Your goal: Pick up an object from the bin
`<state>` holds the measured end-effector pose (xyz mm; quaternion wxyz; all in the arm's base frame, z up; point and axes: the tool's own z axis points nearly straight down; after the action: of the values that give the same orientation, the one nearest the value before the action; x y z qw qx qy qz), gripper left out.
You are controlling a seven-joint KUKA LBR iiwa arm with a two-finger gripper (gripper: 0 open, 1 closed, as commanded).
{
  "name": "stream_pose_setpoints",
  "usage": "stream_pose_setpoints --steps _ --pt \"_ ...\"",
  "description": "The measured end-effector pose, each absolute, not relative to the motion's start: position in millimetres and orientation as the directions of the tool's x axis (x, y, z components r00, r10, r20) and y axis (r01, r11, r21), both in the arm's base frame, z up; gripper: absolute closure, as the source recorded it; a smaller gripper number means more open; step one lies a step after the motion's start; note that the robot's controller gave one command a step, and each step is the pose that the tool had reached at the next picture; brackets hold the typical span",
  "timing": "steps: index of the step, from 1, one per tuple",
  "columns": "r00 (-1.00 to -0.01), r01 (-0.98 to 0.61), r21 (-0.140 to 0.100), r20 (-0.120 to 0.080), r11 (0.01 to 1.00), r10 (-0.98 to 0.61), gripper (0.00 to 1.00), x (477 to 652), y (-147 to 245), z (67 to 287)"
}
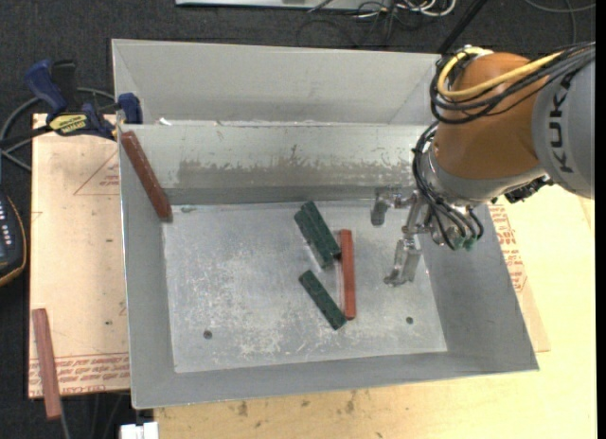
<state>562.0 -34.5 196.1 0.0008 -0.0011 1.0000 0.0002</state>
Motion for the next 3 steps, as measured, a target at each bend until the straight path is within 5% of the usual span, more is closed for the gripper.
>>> stream_pose_setpoints --steps 1,2,3 --pt "-0.890 -0.456 -0.001 -0.003 0.890 -0.456 0.00 588.6 6 72" --pt "-0.449 -0.894 0.000 -0.002 0.449 -0.894 0.00 557.5 5 76" --pt "-0.450 -0.893 0.000 -0.003 0.450 -0.893 1.00 557.6 4 76"
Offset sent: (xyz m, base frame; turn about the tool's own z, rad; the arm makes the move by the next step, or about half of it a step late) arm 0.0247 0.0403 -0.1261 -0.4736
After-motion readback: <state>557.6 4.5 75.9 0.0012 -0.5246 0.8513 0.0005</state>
